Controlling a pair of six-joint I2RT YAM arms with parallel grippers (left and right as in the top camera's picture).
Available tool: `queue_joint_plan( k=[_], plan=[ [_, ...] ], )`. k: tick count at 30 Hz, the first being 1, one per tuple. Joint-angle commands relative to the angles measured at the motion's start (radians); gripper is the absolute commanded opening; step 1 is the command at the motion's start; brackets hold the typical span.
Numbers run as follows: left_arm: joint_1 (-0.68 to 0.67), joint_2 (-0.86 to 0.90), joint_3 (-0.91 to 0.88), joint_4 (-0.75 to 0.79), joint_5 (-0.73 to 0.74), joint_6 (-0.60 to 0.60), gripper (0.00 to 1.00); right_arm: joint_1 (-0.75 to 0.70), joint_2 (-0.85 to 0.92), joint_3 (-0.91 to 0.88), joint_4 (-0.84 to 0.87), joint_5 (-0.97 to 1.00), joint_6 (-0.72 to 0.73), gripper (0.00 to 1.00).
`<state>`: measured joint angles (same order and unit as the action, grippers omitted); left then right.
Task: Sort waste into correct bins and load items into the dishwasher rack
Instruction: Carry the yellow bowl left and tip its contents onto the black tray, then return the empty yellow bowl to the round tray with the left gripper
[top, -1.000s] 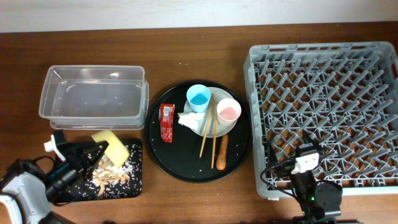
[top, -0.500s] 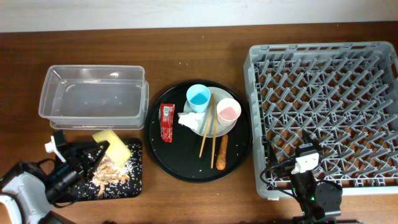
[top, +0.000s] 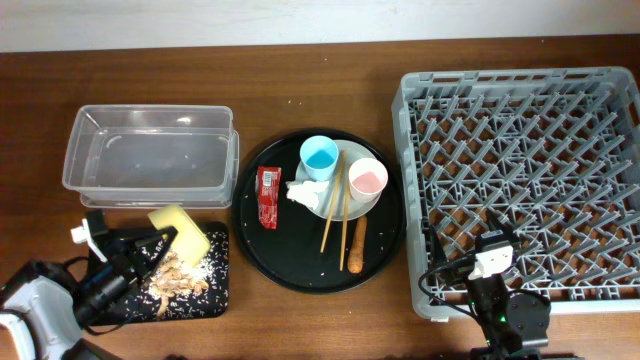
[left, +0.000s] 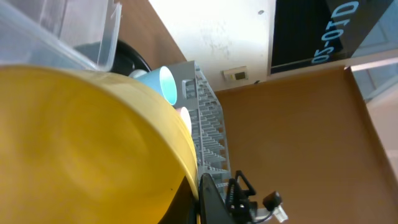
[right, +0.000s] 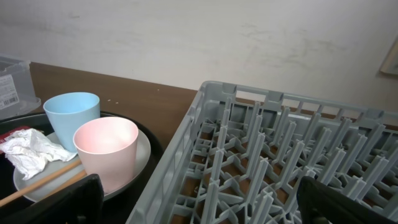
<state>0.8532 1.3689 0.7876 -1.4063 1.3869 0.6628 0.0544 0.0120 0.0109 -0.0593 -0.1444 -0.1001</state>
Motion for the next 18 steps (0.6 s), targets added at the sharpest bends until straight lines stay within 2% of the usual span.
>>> queue_joint_plan(
  k=[1,4,7,11,13,16,18],
  plan=[
    [-0.011,-0.006,0.056,-0.082,-0.016,0.032,0.0,0.005,-0.005,-0.005,-0.005,-0.002,0.011,0.98],
    [-0.109,-0.046,0.16,-0.114,-0.049,0.037,0.0,0.005,-0.005,-0.005,-0.005,-0.002,0.011,0.98],
    [-0.235,-0.074,0.27,-0.085,-0.104,-0.056,0.0,0.004,-0.005,-0.005,-0.005,-0.002,0.011,0.98],
    [-0.401,-0.079,0.365,0.087,-0.369,-0.398,0.0,0.005,-0.005,-0.005,-0.005,-0.003,0.011,0.98],
    [-0.541,-0.093,0.373,0.202,-0.523,-0.576,0.0,0.005,-0.005,-0.005,-0.005,-0.002,0.011,0.98],
    [-0.737,-0.094,0.373,0.312,-0.679,-0.733,0.0,0.005,-0.005,-0.005,-0.005,-0.003,0.011,0.98],
    [-0.909,-0.094,0.373,0.372,-0.88,-0.853,0.0,0.005,-0.005,-0.005,-0.005,-0.002,0.011,0.98]
  ],
)
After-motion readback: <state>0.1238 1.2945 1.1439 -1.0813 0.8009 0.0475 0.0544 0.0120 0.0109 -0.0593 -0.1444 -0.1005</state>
